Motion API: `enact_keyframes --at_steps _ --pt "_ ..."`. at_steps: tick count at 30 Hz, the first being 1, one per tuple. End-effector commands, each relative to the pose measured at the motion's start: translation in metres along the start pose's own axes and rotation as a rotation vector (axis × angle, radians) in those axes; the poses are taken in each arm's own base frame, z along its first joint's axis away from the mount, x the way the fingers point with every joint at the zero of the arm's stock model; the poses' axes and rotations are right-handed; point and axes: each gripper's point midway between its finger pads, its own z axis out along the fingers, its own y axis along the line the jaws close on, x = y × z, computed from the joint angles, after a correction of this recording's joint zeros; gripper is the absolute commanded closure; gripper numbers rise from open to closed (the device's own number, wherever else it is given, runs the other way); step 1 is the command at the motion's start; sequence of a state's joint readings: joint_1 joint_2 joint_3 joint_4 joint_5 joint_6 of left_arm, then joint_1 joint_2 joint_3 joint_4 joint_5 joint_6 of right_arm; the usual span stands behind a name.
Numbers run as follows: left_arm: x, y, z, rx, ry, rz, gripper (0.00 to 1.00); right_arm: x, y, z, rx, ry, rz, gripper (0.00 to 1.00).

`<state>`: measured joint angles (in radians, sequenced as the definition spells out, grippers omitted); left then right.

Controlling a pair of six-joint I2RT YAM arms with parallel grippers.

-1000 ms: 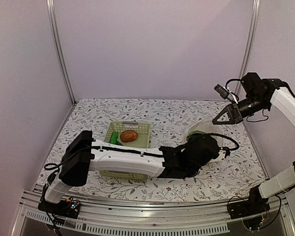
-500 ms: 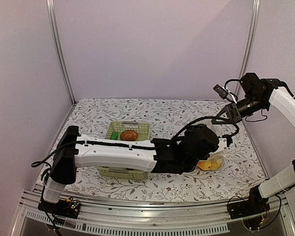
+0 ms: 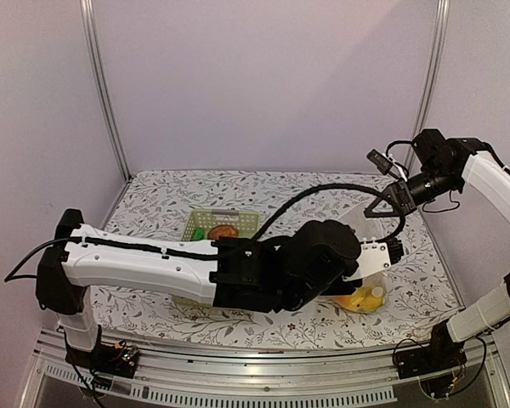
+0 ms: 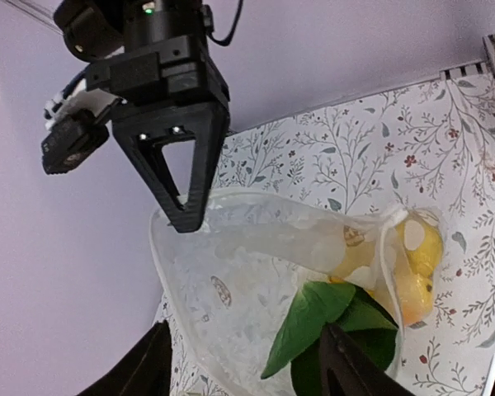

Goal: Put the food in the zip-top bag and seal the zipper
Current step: Adjust the fake vegetable in the zipper food storage bag.

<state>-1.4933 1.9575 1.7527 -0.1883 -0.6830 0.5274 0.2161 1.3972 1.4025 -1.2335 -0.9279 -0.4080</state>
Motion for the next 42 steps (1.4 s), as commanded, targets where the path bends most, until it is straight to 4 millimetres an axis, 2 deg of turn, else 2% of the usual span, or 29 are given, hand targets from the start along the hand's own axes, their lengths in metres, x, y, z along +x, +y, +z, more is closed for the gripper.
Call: enact_keyframes --at_steps 1,6,10,13,19,25,29,31,33,35,40,42 --pt "0.028 -0.046 -0.015 0.210 0.059 0.034 0.46 -0.001 0.008 -0.001 -0.022 -0.024 -0.029 1.00" --pt "0.055 -0.078 -0.011 0.342 0.160 0.091 0.67 0.001 0.007 0.001 -0.029 -0.020 -0.025 1.00" --pt "0.073 -0.088 0.001 0.360 0.228 0.115 0.67 0.002 0.007 0.002 -0.029 -0.018 -0.025 1.00" --pt "0.082 -0.091 0.007 0.379 0.249 0.099 0.65 0.003 0.007 0.001 -0.028 -0.017 -0.023 1.00" --pt "0.092 -0.094 0.014 0.408 0.271 0.082 0.66 0.006 0.005 0.003 -0.029 -0.013 -0.021 1.00" --pt "0.099 -0.095 0.020 0.412 0.287 0.078 0.82 0.005 0.004 0.004 -0.031 -0.013 -0.021 1.00" --pt "0.103 -0.098 0.025 0.407 0.296 0.083 0.85 0.005 0.003 0.005 -0.032 -0.011 -0.018 1.00" --pt "0.104 -0.100 0.027 0.407 0.299 0.090 0.90 0.005 0.003 0.005 -0.031 -0.011 -0.017 1.00" --pt "0.097 -0.096 0.026 0.405 0.291 0.088 0.98 0.006 0.001 0.005 -0.024 -0.008 -0.017 1.00" --pt "0.079 -0.086 0.019 0.403 0.269 0.073 1.00 0.006 -0.001 0.005 -0.011 -0.002 -0.016 1.00" --pt "0.009 -0.029 -0.017 0.374 0.129 -0.027 1.00 -0.003 0.001 -0.002 0.014 -0.009 -0.039 1.00" --pt "0.005 -0.029 -0.025 0.404 0.100 -0.045 1.00 -0.010 0.005 -0.006 0.019 -0.024 -0.053 1.00"
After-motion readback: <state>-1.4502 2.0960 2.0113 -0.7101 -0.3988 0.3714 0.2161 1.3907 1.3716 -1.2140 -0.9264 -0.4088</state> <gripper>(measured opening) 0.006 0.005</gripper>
